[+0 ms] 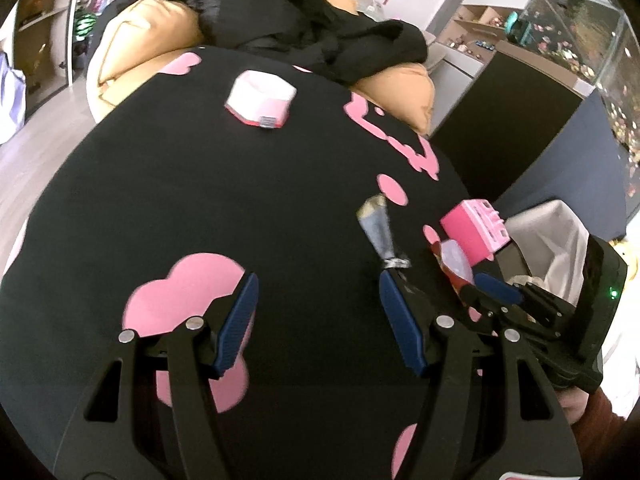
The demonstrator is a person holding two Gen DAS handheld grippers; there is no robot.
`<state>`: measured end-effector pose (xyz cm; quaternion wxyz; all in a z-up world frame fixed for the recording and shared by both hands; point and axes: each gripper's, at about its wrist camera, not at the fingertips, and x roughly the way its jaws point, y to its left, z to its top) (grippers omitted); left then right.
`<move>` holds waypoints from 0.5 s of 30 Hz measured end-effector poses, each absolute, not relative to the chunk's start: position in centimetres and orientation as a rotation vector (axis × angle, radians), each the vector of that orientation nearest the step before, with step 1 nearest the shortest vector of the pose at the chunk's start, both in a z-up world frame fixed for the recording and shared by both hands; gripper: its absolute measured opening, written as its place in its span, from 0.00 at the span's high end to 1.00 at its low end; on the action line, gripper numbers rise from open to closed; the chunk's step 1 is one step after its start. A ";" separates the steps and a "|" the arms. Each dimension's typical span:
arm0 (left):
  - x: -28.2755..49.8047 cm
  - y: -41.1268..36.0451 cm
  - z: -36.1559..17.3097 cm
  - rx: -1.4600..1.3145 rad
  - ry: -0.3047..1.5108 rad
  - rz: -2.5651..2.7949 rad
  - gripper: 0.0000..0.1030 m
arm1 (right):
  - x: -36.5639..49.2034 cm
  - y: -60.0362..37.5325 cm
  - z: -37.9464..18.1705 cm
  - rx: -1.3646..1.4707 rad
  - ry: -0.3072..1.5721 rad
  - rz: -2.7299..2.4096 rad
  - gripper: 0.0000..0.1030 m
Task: Collect trash
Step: 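Grasp the black-and-silver wrapper with the left gripper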
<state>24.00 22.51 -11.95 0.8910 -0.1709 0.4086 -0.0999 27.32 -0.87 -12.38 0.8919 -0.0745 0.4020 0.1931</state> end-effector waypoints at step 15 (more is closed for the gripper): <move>27.9 15.1 -13.1 -0.129 0.923 -0.228 0.60 | 25.9 -5.7 -13.3 -0.031 0.888 0.439 0.52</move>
